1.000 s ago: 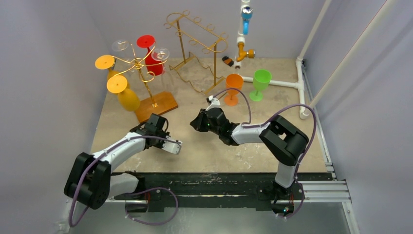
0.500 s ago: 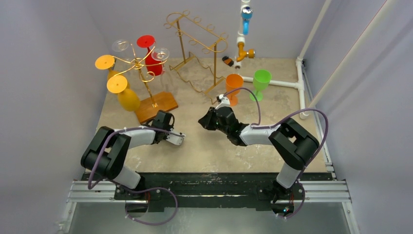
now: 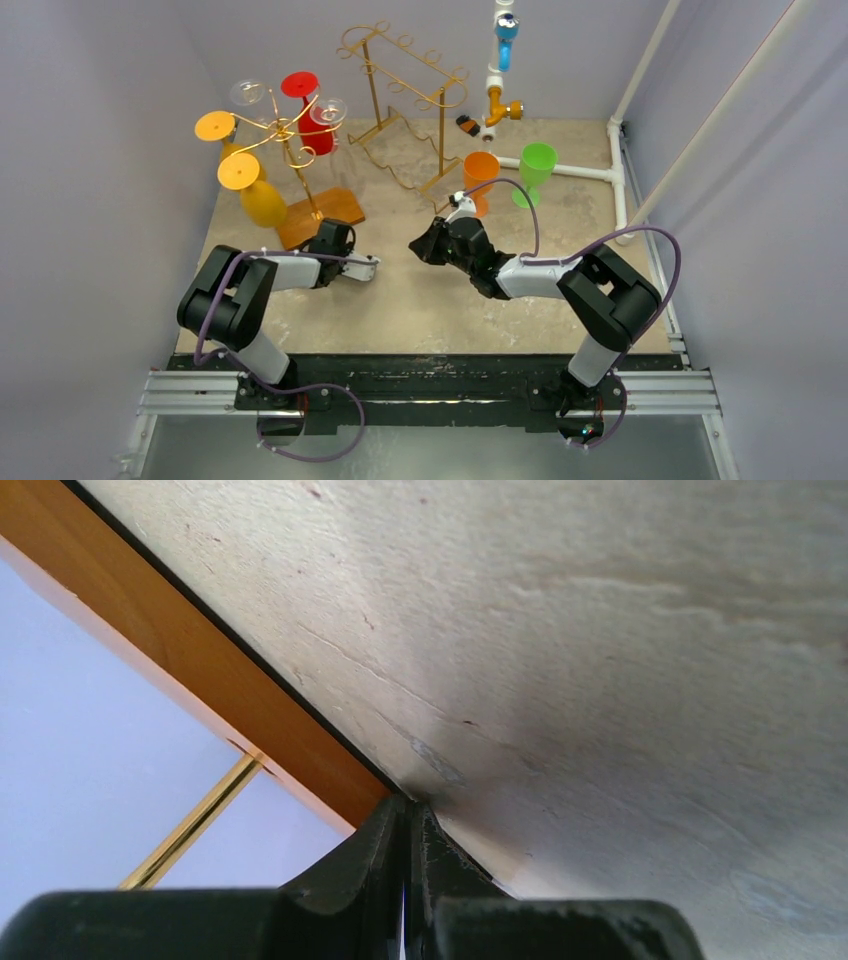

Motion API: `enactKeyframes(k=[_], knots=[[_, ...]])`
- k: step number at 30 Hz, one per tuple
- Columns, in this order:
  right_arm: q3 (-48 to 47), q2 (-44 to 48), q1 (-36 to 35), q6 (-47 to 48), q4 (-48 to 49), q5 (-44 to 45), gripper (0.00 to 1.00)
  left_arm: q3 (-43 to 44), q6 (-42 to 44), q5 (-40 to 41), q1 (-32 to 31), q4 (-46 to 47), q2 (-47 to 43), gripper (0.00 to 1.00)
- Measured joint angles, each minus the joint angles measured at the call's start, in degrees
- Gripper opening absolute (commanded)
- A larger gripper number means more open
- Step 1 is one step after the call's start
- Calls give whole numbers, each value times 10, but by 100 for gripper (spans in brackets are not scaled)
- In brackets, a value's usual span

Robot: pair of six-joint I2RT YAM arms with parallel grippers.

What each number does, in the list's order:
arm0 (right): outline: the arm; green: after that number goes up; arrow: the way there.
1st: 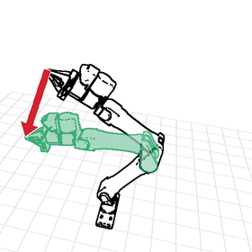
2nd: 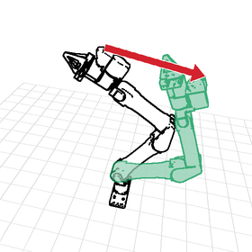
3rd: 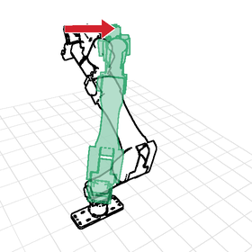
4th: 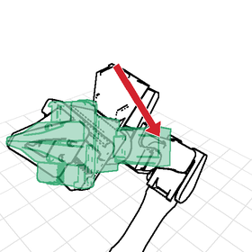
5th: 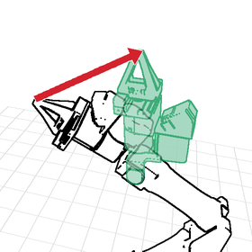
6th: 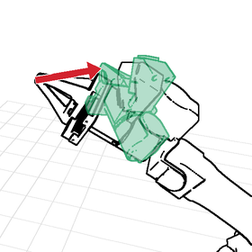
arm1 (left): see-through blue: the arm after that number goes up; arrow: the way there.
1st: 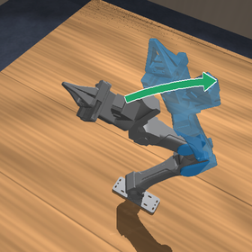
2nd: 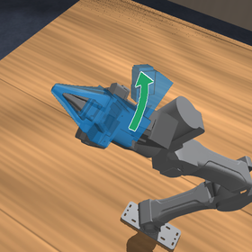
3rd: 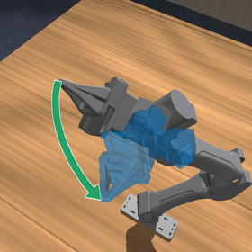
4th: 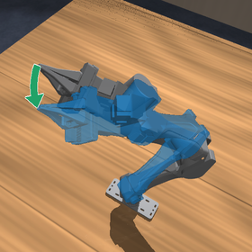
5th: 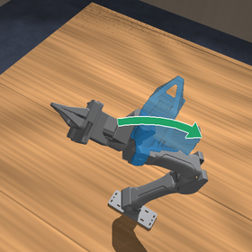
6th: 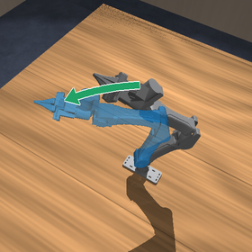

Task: Place the wine glass upside down on the wine glass rack
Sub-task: Adjust the wine rack at the center of the board.

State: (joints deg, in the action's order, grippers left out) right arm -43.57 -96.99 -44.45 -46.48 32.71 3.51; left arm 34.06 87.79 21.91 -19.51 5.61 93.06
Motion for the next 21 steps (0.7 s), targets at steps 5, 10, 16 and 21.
enactKeyframes(k=[5,10,16,21], knots=[[0,0,0,-2,0,-1,13,4,-13,3,9,17,12,2],[0,0,0,-4,0,0,13,22,-26,8,24,38,36,1],[0,0,0,-4,0,0,12,40,-35,11,42,59,59,0],[0,0,0,-4,0,0,12,50,-41,13,57,75,75,0]])
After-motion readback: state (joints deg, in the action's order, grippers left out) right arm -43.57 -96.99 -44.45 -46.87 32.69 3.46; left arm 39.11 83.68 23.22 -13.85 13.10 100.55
